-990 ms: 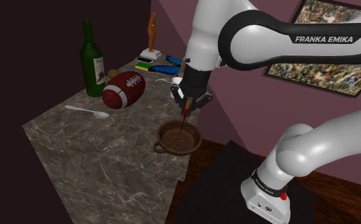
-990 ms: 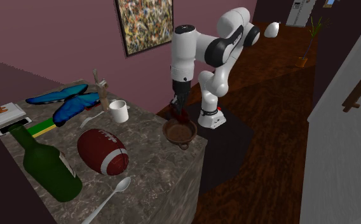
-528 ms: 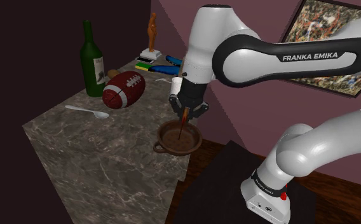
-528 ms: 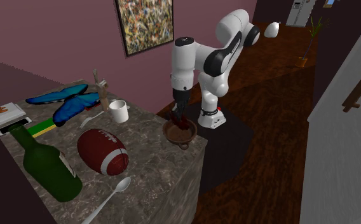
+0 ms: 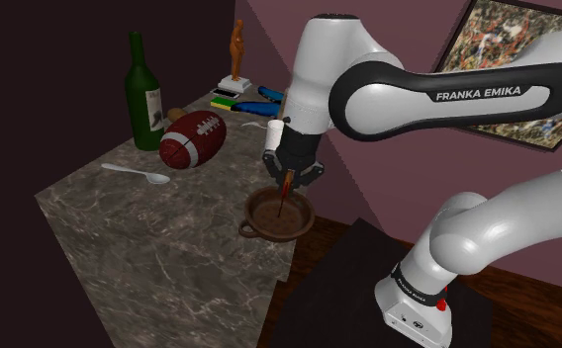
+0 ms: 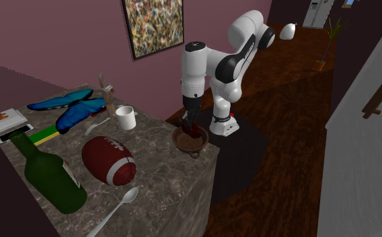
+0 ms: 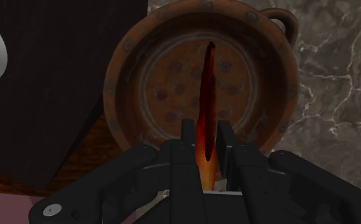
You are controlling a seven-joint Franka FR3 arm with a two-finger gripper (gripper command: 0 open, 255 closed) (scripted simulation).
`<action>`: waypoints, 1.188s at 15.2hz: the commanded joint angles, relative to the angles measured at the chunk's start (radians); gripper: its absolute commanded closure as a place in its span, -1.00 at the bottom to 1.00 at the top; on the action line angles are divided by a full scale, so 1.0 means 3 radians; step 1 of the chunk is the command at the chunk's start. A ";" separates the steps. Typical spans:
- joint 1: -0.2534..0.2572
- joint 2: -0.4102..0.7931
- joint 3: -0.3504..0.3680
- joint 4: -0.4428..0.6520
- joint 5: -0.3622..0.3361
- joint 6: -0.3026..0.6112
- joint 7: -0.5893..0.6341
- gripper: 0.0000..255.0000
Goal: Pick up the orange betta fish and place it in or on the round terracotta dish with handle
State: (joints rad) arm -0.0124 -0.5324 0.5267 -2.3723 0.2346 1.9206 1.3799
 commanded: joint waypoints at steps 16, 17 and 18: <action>-0.0013 -0.0052 -0.0085 0.0381 -0.0044 -0.0432 0.0006 -1.00; -0.0013 -0.0052 -0.0085 0.0381 -0.0044 -0.0432 0.0006 -1.00; -0.0013 -0.0052 -0.0085 0.0381 -0.0044 -0.0432 0.0006 -1.00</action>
